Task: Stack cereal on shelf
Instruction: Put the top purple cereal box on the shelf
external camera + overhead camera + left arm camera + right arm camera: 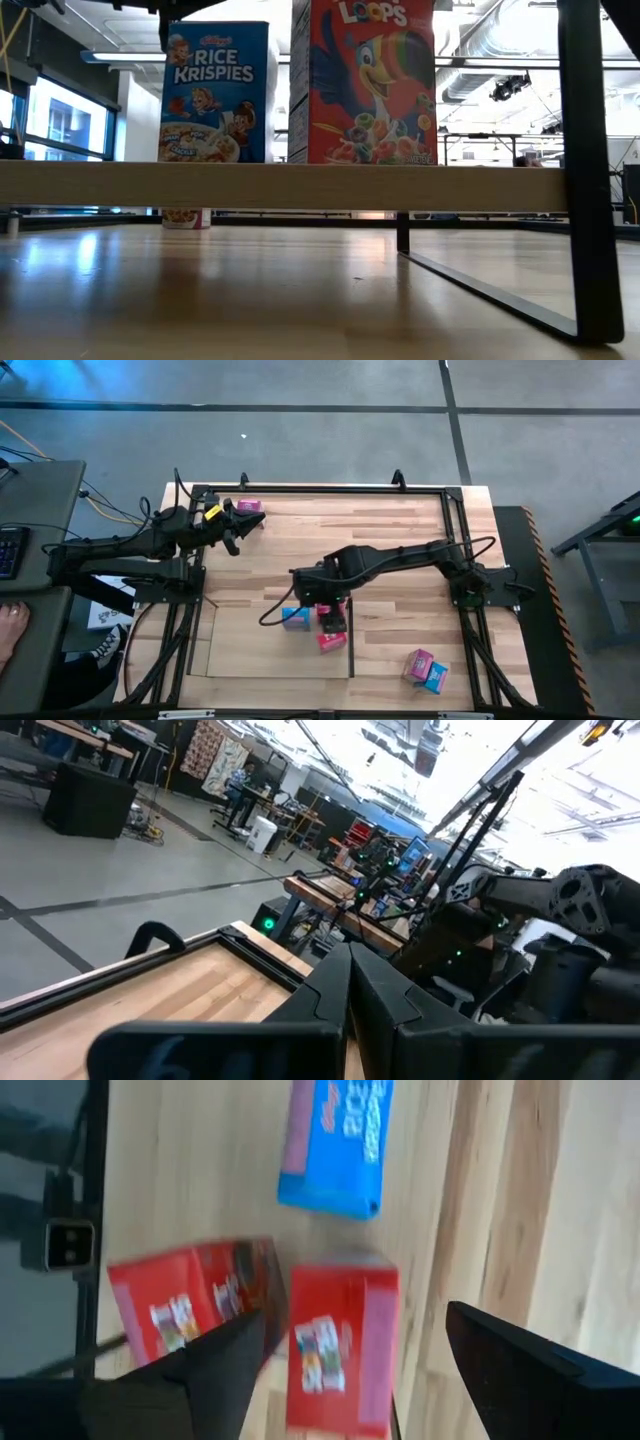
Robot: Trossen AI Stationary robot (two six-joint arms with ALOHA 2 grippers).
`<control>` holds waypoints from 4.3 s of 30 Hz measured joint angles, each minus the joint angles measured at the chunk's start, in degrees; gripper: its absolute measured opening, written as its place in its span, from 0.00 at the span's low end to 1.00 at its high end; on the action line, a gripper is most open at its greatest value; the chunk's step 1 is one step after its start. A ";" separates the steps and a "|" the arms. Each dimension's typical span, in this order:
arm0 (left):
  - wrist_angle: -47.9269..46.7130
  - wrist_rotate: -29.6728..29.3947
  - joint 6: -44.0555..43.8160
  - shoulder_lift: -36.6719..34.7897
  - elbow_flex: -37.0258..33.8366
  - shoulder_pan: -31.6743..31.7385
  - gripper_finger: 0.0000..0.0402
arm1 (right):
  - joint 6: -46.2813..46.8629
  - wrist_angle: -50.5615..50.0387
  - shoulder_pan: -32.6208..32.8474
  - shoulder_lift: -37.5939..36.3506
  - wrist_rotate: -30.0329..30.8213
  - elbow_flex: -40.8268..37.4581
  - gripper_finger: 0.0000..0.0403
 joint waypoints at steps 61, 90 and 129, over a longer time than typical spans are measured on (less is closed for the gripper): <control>-60.96 3.45 2.33 17.59 24.84 21.26 0.60 | 30.69 51.26 6.05 -64.32 16.61 -71.85 0.74; -81.81 4.24 52.06 54.48 45.44 37.04 0.61 | 36.21 51.09 6.04 -59.31 32.55 -71.78 0.74; -80.27 7.17 81.59 54.27 45.44 38.02 0.61 | 38.13 49.20 6.05 -58.79 27.37 -71.78 0.74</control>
